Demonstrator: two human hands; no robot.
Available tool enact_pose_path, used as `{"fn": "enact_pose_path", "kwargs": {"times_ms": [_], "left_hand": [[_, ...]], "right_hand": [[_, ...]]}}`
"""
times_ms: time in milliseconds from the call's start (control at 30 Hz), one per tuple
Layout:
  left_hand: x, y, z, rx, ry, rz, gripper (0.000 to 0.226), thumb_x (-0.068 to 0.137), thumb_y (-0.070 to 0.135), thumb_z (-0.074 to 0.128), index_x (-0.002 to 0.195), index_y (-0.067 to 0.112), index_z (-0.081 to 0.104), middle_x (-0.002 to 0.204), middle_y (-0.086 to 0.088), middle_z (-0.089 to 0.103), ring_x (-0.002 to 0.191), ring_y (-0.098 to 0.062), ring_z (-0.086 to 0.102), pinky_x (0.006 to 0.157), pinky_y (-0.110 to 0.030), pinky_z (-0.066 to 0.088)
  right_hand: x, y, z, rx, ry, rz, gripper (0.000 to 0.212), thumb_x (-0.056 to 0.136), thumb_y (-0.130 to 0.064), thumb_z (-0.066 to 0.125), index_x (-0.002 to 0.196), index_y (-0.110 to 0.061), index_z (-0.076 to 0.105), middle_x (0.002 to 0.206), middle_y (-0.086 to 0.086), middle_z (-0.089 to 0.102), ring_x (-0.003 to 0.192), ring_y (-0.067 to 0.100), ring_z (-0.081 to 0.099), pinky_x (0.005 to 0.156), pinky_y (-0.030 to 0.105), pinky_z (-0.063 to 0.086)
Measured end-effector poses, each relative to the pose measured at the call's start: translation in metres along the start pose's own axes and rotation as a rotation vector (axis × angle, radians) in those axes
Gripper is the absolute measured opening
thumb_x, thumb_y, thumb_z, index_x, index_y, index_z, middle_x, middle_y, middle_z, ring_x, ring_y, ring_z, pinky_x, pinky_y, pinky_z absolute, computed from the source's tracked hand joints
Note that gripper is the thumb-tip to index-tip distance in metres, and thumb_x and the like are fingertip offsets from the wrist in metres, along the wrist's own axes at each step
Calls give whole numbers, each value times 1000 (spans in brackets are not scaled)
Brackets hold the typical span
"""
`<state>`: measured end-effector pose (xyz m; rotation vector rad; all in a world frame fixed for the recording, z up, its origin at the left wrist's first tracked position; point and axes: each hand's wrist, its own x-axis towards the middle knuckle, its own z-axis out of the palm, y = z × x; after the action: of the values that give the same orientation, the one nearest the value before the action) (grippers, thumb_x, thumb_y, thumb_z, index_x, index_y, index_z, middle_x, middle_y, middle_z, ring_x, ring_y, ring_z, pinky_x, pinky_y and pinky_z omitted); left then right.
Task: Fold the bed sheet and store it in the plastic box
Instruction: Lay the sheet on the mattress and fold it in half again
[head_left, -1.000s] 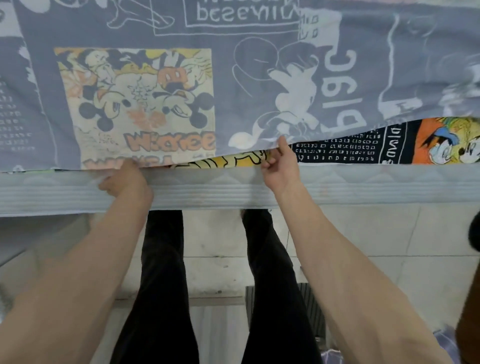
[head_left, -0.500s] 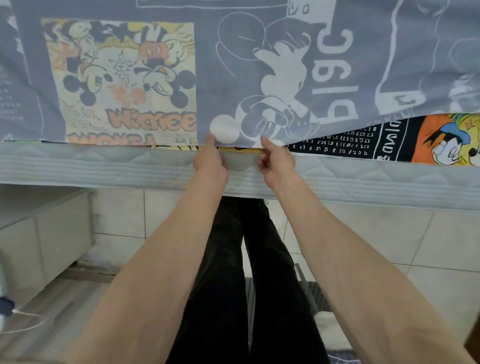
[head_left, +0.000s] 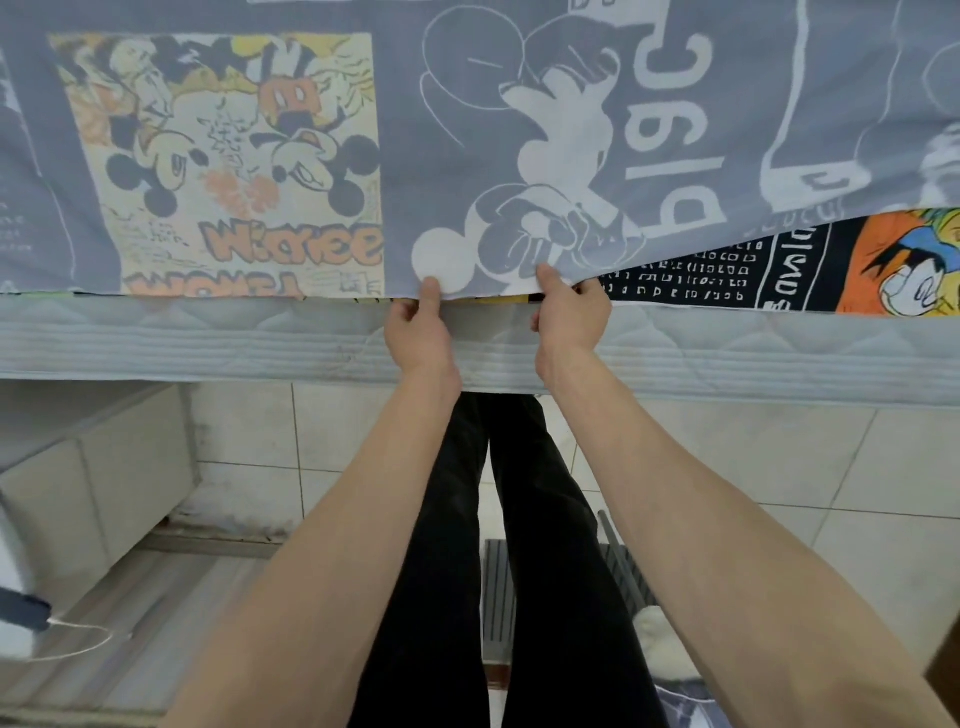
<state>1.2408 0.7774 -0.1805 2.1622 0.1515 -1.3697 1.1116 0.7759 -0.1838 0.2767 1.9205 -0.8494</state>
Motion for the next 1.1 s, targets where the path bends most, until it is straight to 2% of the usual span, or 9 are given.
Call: {"fn": "enact_pose_path", "kwargs": {"times_ms": [67,200,367,467,600,767,900,967,1100], "left_hand": [[1,-3,0,4,19,22,30,96,25,72,74,14,55,79,-2,57,78,-17,53,73,-31,46],[20,1,-4,121,9,48,33,92,23,76,69,12,55,72,-7,62,62,-16,59,61,-27,52],[27,-4,-3,222,56,100,36,90,26,77,63,14,56,54,5,58,46,-6,54,55,-23,47],[26,-5,3,345,127,134,34,91,35,73,72,9,59,70,-3,65,67,-19,62,66,-28,47],[30,-7,8,458,184,145,42,93,41,67,101,0,69,102,-13,75,100,-31,69,93,-42,55],[28,-14,12,489,261,223,44,94,40,64,116,2,68,114,-13,74,109,-31,68,97,-43,53],[27,-22,20,498,308,301,43,97,36,61,134,13,63,131,-3,69,120,-21,64,97,-27,47],[24,-24,28,448,326,313,44,97,32,58,137,14,60,136,-3,66,126,-22,62,98,-24,46],[-9,-47,60,490,533,170,62,91,39,58,143,7,44,146,-17,52,130,-34,56,107,-45,47]], "right_hand": [[-1,3,-1,13,45,13,23,84,-12,75,74,-15,55,56,-6,52,38,10,38,40,20,35],[6,-4,-8,116,33,125,37,82,0,72,69,-17,42,51,-3,45,38,11,33,40,20,29],[21,-30,-30,309,-20,254,13,84,-6,65,84,-15,56,63,0,46,40,10,31,36,20,28],[35,-47,-52,344,19,234,11,87,-14,70,91,-17,61,63,-3,51,40,8,30,35,20,29],[41,-39,-85,178,108,237,21,86,-11,75,88,-19,56,67,-2,55,41,8,34,37,20,30],[57,-61,-110,351,-29,258,20,88,-10,71,90,-20,54,62,-3,54,39,7,35,36,19,32],[96,-102,-153,499,-74,207,14,93,-27,70,82,-22,61,61,-8,51,37,5,30,36,18,29],[113,-111,-182,406,-67,195,11,94,-23,69,91,-19,59,63,-7,47,36,5,29,36,18,27],[123,-104,-223,104,-120,277,23,93,-16,70,111,-14,57,79,0,59,43,5,36,38,19,29]]}}
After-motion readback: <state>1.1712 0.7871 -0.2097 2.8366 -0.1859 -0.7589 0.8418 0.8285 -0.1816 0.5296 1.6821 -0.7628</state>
